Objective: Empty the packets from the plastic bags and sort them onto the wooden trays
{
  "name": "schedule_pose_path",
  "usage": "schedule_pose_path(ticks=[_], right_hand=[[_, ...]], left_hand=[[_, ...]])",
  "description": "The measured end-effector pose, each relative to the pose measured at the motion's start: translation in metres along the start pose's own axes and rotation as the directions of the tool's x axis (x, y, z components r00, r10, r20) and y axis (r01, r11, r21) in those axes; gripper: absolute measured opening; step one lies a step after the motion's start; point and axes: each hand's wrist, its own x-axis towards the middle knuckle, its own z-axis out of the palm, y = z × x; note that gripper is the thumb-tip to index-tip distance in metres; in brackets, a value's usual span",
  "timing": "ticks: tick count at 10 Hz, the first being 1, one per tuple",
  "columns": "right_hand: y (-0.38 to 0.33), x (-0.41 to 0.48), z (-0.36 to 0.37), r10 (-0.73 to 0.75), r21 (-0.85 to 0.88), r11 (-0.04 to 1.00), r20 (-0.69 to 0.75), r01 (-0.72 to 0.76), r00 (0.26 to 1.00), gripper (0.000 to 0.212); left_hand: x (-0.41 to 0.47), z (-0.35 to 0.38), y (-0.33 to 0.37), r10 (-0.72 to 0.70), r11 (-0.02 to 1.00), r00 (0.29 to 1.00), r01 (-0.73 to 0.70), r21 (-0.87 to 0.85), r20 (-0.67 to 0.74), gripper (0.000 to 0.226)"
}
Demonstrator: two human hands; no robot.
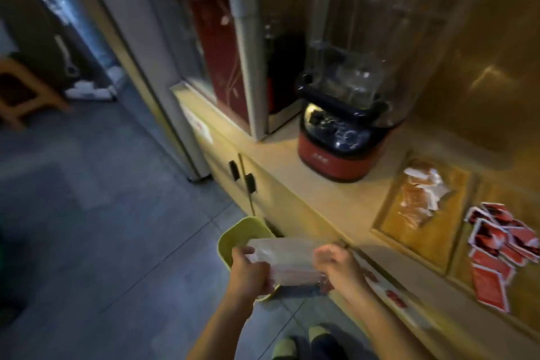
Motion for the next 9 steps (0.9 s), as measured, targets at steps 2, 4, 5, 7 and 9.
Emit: schedule_pose_path(ticks=[2, 4, 5, 7, 9], right_hand=[[-0.003, 0.045, 0.055, 0.077, -0.075, 0.995, 0.111, -0.069, 0.991, 0.013], [0.021, 0.116, 0.097, -0.419, -0.342, 0.847, 0.041, 0.407, 0.907, 0.036], [0.056, 0.16, 0.124, -0.621, -0.467, 0.694, -0.003, 0.548, 0.784, 0.042], [0.149, 0.218, 0.146, -0.026, -0.921, 0.226, 0.32, 0.318, 0.947, 0.075], [0.129, 0.208, 0.138, 0.12, -0.899, 0.24, 0.401, 0.365, 0.908, 0.047]], left_hand=[[0.04, -0.027, -0.031, 0.175, 0.973, 0.972, -0.146, 0.178, -0.16, 0.039], [0.113, -0.032, -0.055, 0.607, 0.731, 0.772, -0.45, 0.513, -0.188, 0.026], [0.162, -0.027, -0.093, 0.725, 0.581, 0.68, -0.52, 0.626, -0.109, 0.039], [0.229, -0.02, -0.193, -0.002, 0.191, 0.99, -0.139, 0.972, 0.142, 0.08], [0.223, -0.034, -0.184, -0.045, 0.312, 0.99, -0.115, 0.943, 0.135, 0.051]])
